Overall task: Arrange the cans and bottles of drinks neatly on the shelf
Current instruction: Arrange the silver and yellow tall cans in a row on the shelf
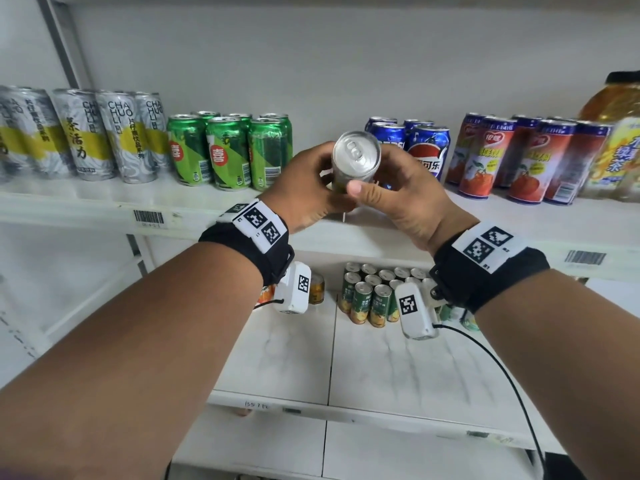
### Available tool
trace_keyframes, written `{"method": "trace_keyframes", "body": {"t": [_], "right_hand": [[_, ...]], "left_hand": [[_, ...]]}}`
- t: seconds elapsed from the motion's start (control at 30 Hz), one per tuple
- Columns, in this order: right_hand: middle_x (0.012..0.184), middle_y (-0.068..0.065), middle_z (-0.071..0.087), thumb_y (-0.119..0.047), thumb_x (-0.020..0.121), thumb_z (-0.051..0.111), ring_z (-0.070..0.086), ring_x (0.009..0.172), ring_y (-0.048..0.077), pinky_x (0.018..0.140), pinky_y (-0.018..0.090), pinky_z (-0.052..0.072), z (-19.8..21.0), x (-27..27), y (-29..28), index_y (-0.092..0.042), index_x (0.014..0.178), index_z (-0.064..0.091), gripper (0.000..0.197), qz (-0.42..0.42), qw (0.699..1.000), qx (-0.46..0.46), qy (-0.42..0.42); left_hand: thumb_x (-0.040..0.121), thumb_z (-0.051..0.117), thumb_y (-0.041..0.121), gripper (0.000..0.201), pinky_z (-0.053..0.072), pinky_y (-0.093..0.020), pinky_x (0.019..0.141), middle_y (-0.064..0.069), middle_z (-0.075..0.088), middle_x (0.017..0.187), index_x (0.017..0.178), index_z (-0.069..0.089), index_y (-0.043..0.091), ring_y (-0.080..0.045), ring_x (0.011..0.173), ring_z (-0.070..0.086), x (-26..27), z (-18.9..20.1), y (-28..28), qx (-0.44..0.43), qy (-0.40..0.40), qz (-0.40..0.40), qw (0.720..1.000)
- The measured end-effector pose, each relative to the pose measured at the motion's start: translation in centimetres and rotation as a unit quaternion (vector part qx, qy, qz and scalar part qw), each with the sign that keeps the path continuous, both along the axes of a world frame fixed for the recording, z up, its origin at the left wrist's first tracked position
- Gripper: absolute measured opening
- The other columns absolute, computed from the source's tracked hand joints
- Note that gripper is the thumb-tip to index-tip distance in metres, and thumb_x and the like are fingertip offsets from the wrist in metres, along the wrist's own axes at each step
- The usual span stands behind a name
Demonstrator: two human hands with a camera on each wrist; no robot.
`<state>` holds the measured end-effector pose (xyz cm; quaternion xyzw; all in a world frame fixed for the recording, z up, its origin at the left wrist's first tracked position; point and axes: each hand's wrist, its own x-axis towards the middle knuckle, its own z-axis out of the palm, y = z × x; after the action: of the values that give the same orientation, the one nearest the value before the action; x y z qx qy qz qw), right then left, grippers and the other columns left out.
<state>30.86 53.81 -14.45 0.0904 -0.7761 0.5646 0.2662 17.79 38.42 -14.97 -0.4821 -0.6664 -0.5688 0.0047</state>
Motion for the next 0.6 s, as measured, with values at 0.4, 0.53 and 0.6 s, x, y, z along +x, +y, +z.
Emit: {"method": "trace_keyframes", "body": {"t": [0.4,0.53,0.6], "right_hand": [[0.111,0.004,0.074,-0.023,0.087,0.071,0.068,0.108,0.02,0.109,0.045,0.053,0.0,-0.1,-0.2,-0.011,0.119,0.068,0.034,0.001,0.997,-0.075,0.001],[0.111,0.01,0.067,-0.03,0.085,0.064,0.063,0.105,0.022,0.109,0.048,0.05,0.2,-0.2,-0.4,0.0,0.124,0.062,0.049,-0.023,0.991,-0.13,-0.009],[0.112,0.013,0.066,-0.035,0.087,0.063,0.063,0.103,0.023,0.104,0.047,0.053,0.3,-0.2,-0.6,-0.005,0.123,0.062,0.047,-0.035,0.991,-0.132,-0.009]], "left_hand": [[0.068,0.099,0.005,0.064,0.061,-0.027,0.085,0.012,0.075,0.103,0.123,0.068,0.019,-0.001,0.093,0.069,-1.0,-0.4,0.5,-0.003,0.016,0.01,1.0],[0.065,0.102,0.016,0.066,0.057,-0.028,0.103,0.004,0.073,0.115,0.121,0.067,0.019,-0.003,0.109,0.067,-1.4,-0.5,0.5,0.024,0.009,0.025,0.999],[0.069,0.101,0.018,0.061,0.055,-0.026,0.104,0.005,0.073,0.115,0.12,0.067,0.02,-0.002,0.11,0.067,-1.4,-0.5,0.4,0.023,0.014,0.016,0.999]]}}
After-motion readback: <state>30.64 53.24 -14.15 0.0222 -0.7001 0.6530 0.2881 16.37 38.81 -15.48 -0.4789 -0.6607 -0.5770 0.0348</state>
